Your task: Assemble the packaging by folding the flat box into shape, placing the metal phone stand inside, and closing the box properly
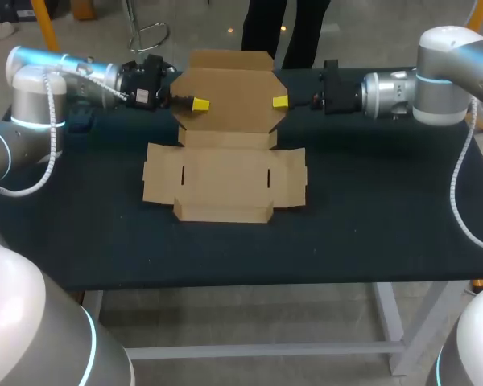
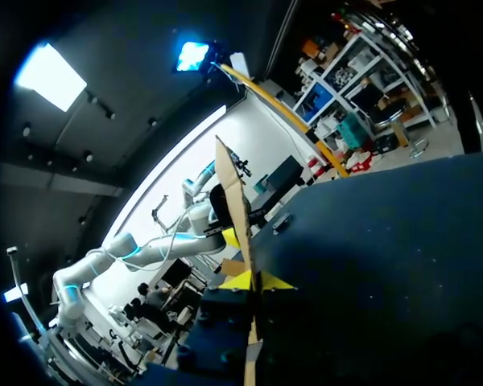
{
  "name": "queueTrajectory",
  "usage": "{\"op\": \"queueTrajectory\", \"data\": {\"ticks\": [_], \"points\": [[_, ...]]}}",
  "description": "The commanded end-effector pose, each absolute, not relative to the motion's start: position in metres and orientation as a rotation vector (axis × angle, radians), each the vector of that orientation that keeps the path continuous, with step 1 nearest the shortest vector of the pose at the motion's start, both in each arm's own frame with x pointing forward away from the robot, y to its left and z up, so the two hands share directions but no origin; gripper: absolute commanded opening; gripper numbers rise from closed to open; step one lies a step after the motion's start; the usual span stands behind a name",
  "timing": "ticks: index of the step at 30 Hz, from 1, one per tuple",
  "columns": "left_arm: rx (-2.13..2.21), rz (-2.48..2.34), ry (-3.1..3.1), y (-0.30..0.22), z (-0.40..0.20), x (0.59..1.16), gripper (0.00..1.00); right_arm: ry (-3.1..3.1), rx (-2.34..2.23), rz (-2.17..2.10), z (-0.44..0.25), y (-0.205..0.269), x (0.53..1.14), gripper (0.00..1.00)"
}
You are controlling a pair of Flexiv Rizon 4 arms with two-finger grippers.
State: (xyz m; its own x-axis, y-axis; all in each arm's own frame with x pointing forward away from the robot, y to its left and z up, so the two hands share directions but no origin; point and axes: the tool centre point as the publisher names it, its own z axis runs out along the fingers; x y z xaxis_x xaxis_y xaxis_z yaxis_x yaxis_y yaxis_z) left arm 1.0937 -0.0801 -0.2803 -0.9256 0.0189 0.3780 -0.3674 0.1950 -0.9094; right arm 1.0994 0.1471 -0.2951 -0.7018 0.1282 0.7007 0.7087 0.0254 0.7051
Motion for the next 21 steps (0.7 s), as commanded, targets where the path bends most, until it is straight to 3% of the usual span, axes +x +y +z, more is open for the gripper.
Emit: {"op": "queueTrajectory", "data": {"ticks": [1,2,3,4,6,8,9,13,21], "points": [[0.293,1.784,-2.144,-0.082,-0.283,1.097,0.00,-1.860,-0.840,-1.719,-0.295,0.151,1.102,0.00],[0.293,1.785,-2.145,-0.082,-0.283,1.097,0.00,-1.862,-0.838,-1.715,-0.295,0.152,1.101,0.00],[0.294,1.786,-2.146,-0.082,-0.283,1.097,0.00,-1.864,-0.837,-1.712,-0.294,0.152,1.101,0.10],[0.295,1.785,-2.147,-0.082,-0.283,1.097,0.00,-1.867,-0.837,-1.706,-0.293,0.151,1.100,0.35],[0.301,1.785,-2.151,-0.081,-0.283,1.097,0.00,-1.890,-0.840,-1.689,-0.289,0.151,1.098,0.55],[0.312,1.786,-2.157,-0.080,-0.282,1.097,0.00,-1.919,-0.858,-1.676,-0.284,0.148,1.093,0.84],[0.317,1.787,-2.160,-0.079,-0.282,1.098,0.00,-1.933,-0.863,-1.672,-0.280,0.146,1.089,0.91],[0.326,1.794,-2.166,-0.077,-0.279,1.100,0.00,-1.999,-0.885,-1.648,-0.267,0.137,1.077,0.95],[0.360,1.811,-2.181,-0.074,-0.273,1.106,0.00,-2.136,-0.943,-1.618,-0.249,0.119,1.045,0.85]]}}
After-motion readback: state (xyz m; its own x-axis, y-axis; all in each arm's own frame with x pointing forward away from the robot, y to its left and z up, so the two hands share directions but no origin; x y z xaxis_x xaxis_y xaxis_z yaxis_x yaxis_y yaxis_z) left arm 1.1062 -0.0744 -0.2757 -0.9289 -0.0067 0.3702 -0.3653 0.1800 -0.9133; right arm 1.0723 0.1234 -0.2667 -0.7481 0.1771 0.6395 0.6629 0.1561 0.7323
